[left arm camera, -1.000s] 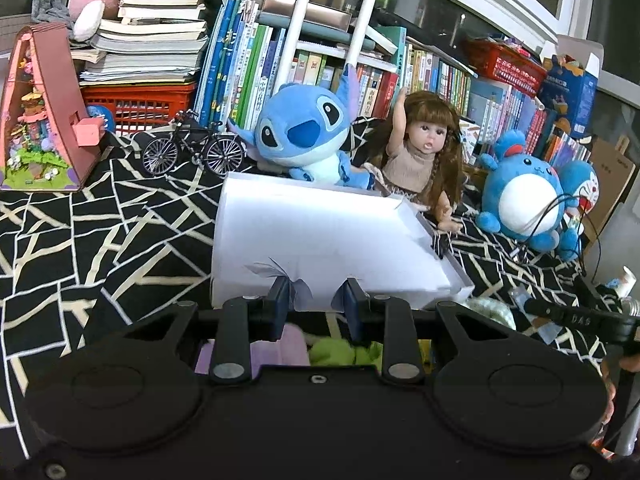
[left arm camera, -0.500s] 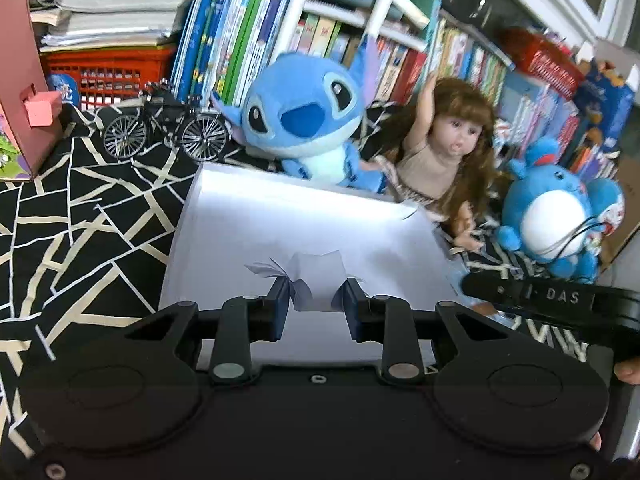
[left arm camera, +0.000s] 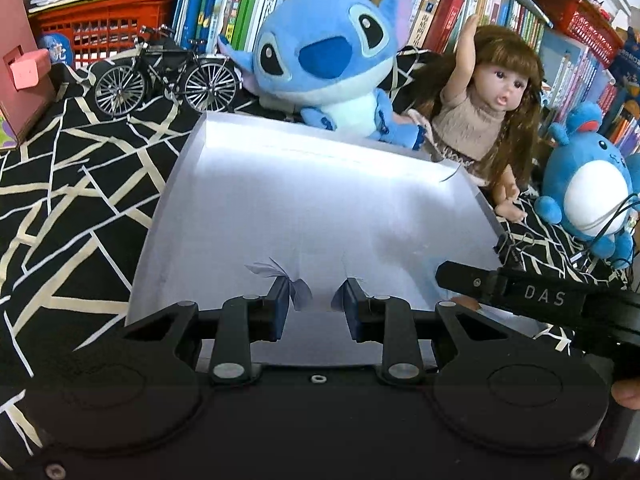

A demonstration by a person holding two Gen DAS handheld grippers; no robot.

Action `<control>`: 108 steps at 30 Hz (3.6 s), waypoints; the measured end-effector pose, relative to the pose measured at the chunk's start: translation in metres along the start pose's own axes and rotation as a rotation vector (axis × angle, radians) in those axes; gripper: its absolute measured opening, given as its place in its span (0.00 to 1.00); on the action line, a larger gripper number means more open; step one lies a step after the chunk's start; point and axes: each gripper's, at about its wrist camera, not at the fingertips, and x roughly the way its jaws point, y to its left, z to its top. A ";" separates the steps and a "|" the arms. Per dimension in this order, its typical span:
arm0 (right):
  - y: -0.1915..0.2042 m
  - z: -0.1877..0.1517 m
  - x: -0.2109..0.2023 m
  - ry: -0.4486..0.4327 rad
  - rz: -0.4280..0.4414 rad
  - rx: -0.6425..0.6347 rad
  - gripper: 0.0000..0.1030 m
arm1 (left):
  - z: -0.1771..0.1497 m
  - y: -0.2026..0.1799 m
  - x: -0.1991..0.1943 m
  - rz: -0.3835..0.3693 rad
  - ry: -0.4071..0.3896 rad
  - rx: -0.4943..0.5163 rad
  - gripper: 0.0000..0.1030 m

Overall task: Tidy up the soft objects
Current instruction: 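Carry the white cloth and white pack into the white box with both grippers, then open both grippers to release the items in the box and withdraw, then grasp the white foam block with the left gripper while the right grasps the blue floral pouch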

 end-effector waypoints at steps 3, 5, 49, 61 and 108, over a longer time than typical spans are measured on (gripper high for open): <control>-0.001 -0.003 0.005 0.016 -0.008 -0.006 0.38 | -0.002 0.001 0.004 0.002 0.012 0.000 0.27; -0.001 -0.005 0.007 0.018 -0.011 -0.007 0.39 | -0.003 0.000 0.007 0.008 0.019 0.005 0.27; 0.007 -0.087 -0.143 -0.277 0.192 -0.316 0.94 | -0.087 0.000 -0.142 -0.022 -0.224 0.117 0.90; 0.008 -0.139 -0.163 -0.344 0.218 -0.387 1.00 | -0.143 0.008 -0.167 0.025 -0.266 0.098 0.92; 0.021 -0.172 -0.145 -0.356 0.163 -0.335 0.99 | -0.196 0.020 -0.151 0.115 -0.230 0.051 0.81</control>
